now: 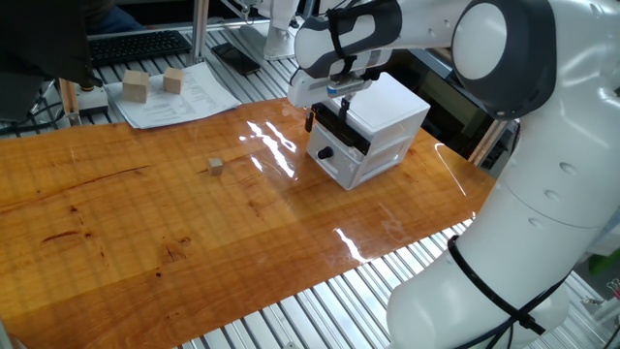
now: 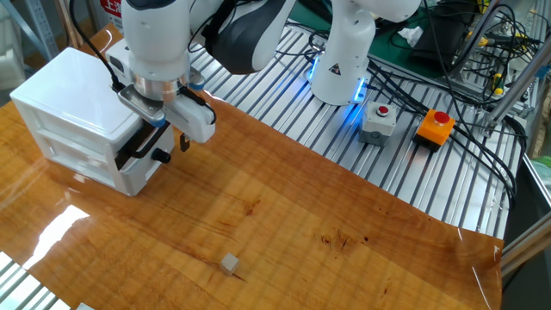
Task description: Put things in the drawer
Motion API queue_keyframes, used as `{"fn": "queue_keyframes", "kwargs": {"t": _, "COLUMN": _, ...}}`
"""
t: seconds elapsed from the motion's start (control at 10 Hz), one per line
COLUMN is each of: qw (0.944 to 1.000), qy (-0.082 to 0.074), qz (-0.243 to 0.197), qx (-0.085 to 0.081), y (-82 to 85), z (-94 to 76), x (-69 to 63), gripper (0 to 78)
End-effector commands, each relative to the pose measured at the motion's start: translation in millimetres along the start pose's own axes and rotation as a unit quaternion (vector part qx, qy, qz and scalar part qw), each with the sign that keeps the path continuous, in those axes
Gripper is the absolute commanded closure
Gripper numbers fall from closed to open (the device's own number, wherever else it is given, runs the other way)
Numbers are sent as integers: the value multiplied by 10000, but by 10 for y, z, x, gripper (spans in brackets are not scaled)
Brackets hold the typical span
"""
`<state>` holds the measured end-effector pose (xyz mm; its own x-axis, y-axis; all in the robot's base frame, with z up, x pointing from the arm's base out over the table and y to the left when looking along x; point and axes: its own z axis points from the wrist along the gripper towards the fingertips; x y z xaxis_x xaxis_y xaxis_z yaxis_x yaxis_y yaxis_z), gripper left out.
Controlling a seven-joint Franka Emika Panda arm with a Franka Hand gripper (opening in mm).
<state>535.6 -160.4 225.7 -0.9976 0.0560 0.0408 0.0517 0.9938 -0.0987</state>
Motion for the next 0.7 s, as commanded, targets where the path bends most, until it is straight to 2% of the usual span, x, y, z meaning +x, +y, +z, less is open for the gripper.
{"fn": "queue_keyframes", "kwargs": {"t": 0.1, "qw": 9997, "qy": 94, "qz": 57, "qx": -195, "y": 139, "z": 109, "x": 30, "gripper": 1}}
{"fn": "queue_keyframes", "kwargs": {"t": 0.7, "qw": 9998, "qy": 94, "qz": 107, "qx": -121, "y": 166, "z": 67, "x": 57, "gripper": 1}}
